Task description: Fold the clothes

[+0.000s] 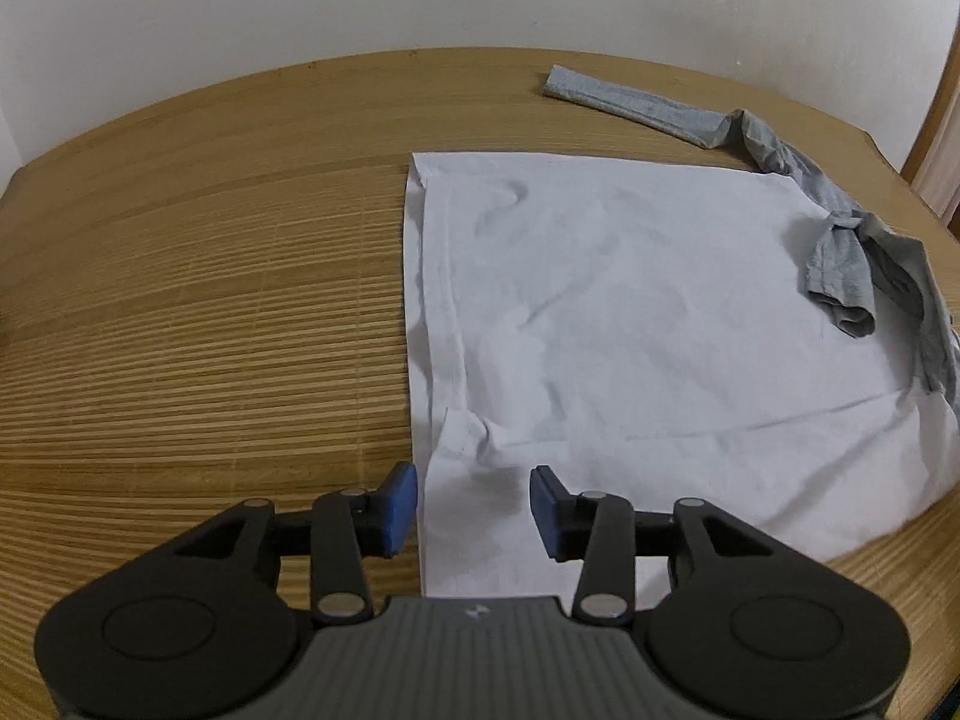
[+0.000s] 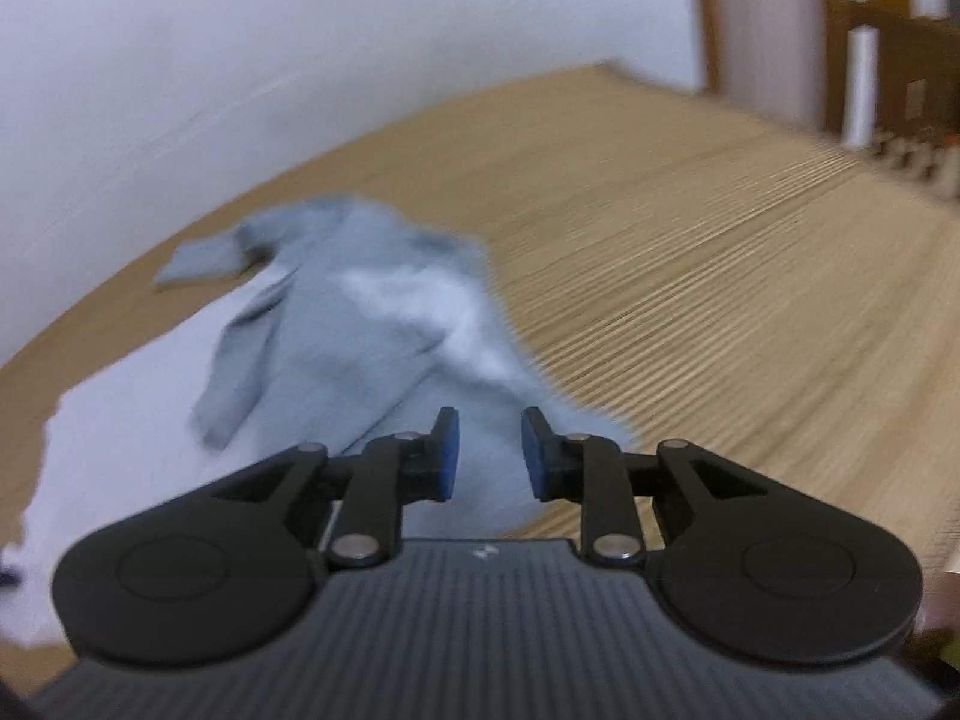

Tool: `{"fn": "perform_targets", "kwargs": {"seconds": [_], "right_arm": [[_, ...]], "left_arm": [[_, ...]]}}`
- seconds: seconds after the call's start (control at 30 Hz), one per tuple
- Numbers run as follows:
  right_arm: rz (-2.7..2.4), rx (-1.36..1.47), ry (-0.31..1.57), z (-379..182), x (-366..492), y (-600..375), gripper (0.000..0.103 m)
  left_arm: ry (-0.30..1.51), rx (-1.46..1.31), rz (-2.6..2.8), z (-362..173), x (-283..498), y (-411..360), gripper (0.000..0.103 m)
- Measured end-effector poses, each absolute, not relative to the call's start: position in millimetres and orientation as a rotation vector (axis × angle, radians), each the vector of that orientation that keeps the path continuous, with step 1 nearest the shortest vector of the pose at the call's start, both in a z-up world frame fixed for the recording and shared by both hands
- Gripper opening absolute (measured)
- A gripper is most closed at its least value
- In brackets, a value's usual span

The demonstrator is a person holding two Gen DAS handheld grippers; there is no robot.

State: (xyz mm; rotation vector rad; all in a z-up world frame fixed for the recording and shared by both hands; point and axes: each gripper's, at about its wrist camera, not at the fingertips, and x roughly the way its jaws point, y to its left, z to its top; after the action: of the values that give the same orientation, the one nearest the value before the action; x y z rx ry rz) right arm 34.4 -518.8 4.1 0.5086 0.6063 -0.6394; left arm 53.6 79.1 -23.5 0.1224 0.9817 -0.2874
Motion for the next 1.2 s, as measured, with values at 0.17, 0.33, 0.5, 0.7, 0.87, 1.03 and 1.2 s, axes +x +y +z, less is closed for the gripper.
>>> {"fn": "perform_targets", "kwargs": {"seconds": [0.17, 0.33, 0.5, 0.7, 0.87, 1.03, 1.2], "right_arm": [[-0.594, 0.472, 0.709, -24.3, 58.5, -516.3, 0.025], [-0.588, 0.356, 0.762, -30.1, 67.2, -512.0, 0.023], [-0.584, 0.335, 0.768, -30.3, 68.1, -510.5, 0.023], [-0.594, 0.329, 0.763, -30.0, 67.7, -508.3, 0.023], [-0.601, 0.324, 0.76, -30.2, 67.4, -506.5, 0.023], [-0.603, 0.327, 0.75, -30.6, 65.7, -506.1, 0.023], [-0.601, 0.321, 0.751, -30.2, 65.5, -505.8, 0.023]], "left_arm": [[1.0, 0.032, -0.256, -29.1, 63.3, 85.9, 0.005], [0.982, 0.044, -0.042, -21.0, 66.0, 108.3, 0.0], [1.031, 0.004, -0.009, -21.4, 74.1, 137.1, 0.001], [0.987, -0.004, -0.271, -7.1, 60.0, 110.3, 0.034], [1.007, 0.027, -0.32, -13.0, 59.4, 99.6, 0.047], [1.056, 0.027, -0.353, -23.0, 55.3, 102.8, 0.051], [1.043, 0.038, -0.342, -27.8, 47.4, 96.9, 0.001]]}}
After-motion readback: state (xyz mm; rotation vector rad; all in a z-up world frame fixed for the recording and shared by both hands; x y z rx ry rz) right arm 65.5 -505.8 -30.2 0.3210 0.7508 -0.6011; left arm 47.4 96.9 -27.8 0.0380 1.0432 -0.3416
